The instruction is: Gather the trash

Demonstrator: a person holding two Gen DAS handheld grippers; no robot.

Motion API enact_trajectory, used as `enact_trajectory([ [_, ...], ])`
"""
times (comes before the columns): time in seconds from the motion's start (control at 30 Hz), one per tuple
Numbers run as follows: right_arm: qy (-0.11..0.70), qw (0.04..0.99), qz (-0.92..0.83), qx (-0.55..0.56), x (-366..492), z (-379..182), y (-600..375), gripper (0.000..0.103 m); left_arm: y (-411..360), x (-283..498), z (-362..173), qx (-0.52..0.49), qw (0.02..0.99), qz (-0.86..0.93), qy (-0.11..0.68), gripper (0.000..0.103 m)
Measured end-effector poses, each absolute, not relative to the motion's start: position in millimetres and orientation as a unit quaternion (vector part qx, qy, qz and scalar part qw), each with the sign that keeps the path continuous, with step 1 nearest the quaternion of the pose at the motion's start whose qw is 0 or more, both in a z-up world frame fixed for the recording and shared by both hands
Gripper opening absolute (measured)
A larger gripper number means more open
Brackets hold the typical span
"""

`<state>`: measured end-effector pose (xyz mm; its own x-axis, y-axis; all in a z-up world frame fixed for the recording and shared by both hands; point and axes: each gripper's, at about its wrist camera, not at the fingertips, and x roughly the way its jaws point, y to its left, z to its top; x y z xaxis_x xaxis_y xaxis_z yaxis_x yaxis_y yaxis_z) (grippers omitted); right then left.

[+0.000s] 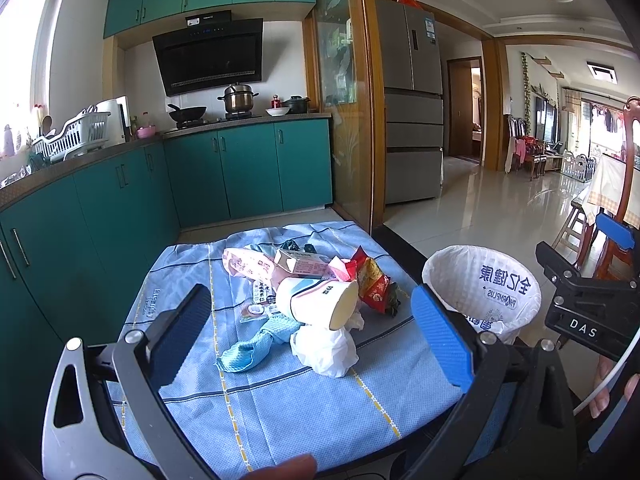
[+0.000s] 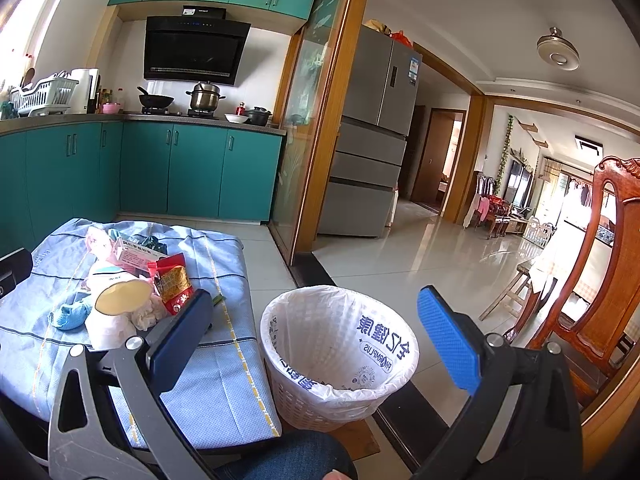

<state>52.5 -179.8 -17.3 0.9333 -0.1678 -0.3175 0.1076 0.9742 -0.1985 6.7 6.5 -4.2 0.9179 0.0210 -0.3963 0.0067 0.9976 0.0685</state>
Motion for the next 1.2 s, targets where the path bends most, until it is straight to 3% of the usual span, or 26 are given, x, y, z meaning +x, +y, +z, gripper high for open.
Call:
enact_trajectory([
  [1.2, 0.168, 0.979, -0.071, -0.090, 53.4, -18.4, -179.6, 0.100, 11.0, 8.0, -13.8, 0.034, 0.977, 0.010, 0.211, 0.100],
])
